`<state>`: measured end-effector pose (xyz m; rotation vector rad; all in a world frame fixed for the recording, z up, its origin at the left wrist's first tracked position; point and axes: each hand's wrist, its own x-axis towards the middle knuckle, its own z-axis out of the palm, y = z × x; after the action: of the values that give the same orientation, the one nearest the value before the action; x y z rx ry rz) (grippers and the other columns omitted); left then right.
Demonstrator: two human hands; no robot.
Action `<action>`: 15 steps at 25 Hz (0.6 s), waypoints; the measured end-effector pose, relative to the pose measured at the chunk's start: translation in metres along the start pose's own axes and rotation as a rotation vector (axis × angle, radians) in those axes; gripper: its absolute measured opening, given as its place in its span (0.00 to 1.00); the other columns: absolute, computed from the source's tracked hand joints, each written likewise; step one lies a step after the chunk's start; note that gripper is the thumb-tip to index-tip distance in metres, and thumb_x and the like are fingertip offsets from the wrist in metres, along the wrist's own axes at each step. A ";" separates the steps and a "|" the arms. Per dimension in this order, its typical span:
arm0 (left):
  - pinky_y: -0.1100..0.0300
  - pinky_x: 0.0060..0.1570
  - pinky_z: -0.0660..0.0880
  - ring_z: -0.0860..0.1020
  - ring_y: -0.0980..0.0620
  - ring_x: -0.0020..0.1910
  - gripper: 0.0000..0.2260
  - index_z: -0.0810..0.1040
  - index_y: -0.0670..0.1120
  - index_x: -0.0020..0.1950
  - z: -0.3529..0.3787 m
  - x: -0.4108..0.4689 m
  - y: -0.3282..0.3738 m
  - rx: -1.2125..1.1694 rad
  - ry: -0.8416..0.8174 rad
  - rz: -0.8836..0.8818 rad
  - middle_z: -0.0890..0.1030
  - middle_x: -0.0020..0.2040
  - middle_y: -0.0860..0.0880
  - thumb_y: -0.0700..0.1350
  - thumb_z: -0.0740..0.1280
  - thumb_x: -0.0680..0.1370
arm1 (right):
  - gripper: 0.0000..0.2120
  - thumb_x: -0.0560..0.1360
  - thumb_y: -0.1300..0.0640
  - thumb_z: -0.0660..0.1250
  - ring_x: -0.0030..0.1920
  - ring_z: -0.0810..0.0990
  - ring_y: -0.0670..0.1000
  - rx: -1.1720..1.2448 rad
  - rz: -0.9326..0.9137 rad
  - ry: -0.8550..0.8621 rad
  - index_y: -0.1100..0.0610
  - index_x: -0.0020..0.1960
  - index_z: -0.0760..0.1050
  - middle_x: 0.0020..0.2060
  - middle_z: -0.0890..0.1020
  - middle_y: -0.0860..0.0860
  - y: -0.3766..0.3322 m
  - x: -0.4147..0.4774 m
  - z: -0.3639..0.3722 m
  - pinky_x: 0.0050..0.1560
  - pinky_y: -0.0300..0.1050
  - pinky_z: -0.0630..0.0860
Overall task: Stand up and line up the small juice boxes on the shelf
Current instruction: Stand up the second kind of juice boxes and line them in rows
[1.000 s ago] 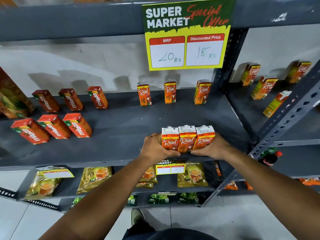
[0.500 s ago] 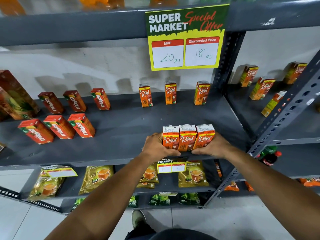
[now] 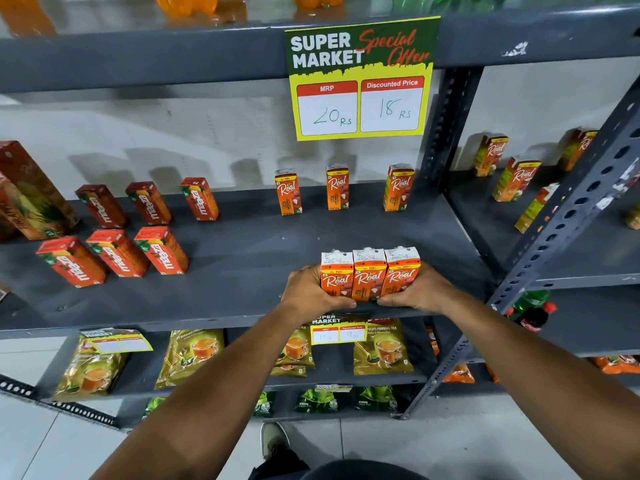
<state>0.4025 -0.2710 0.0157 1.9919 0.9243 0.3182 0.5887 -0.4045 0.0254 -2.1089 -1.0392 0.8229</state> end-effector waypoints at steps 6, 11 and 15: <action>0.47 0.57 0.78 0.81 0.52 0.54 0.31 0.76 0.56 0.58 0.002 0.003 -0.005 0.004 -0.010 0.008 0.82 0.55 0.52 0.57 0.82 0.58 | 0.43 0.50 0.42 0.83 0.57 0.79 0.49 -0.082 0.030 0.002 0.47 0.63 0.73 0.57 0.79 0.48 0.008 0.005 -0.001 0.60 0.51 0.76; 0.47 0.60 0.76 0.78 0.50 0.60 0.47 0.71 0.55 0.65 -0.008 0.005 -0.011 -0.124 -0.137 0.064 0.79 0.59 0.52 0.60 0.83 0.50 | 0.66 0.48 0.40 0.83 0.70 0.67 0.48 -0.191 -0.075 -0.022 0.38 0.76 0.47 0.69 0.69 0.45 0.010 0.003 -0.007 0.72 0.53 0.64; 0.51 0.64 0.72 0.70 0.51 0.68 0.59 0.59 0.51 0.75 -0.028 -0.008 -0.021 -0.205 -0.127 0.098 0.70 0.70 0.49 0.59 0.84 0.50 | 0.68 0.59 0.53 0.83 0.73 0.57 0.44 -0.156 -0.081 0.004 0.41 0.76 0.31 0.72 0.61 0.41 0.015 -0.023 -0.022 0.74 0.49 0.57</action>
<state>0.3718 -0.2526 0.0160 1.8485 0.6874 0.3236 0.6001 -0.4368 0.0327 -2.1801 -1.2125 0.7181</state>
